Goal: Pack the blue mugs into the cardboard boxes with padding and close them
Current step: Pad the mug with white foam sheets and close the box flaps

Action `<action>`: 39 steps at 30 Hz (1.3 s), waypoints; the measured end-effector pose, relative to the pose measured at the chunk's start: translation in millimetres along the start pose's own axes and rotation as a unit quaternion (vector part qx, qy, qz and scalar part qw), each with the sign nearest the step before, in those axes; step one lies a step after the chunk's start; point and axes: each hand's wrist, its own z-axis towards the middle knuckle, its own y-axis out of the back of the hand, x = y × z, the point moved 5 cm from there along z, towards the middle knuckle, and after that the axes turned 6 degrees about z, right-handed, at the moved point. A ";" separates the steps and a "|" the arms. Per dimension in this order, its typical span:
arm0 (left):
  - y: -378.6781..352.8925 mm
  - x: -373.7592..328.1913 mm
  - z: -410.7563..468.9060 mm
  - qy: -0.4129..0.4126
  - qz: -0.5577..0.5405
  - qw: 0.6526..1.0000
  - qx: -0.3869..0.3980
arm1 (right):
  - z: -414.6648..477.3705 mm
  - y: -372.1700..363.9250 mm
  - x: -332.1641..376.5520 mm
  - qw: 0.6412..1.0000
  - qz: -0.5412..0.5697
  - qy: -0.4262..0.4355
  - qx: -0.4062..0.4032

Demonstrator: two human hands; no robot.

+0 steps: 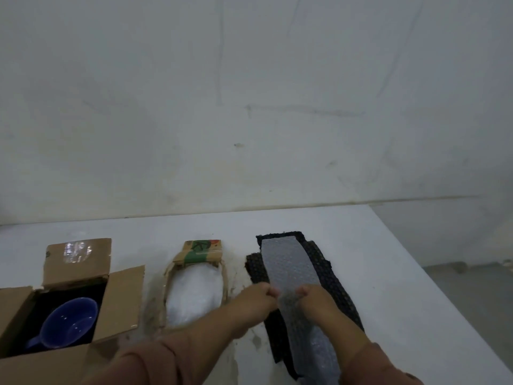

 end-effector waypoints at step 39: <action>127.4 -68.8 -75.5 -0.201 -0.129 0.932 -0.271 | -82.5 105.1 140.1 0.921 0.197 0.290 -0.171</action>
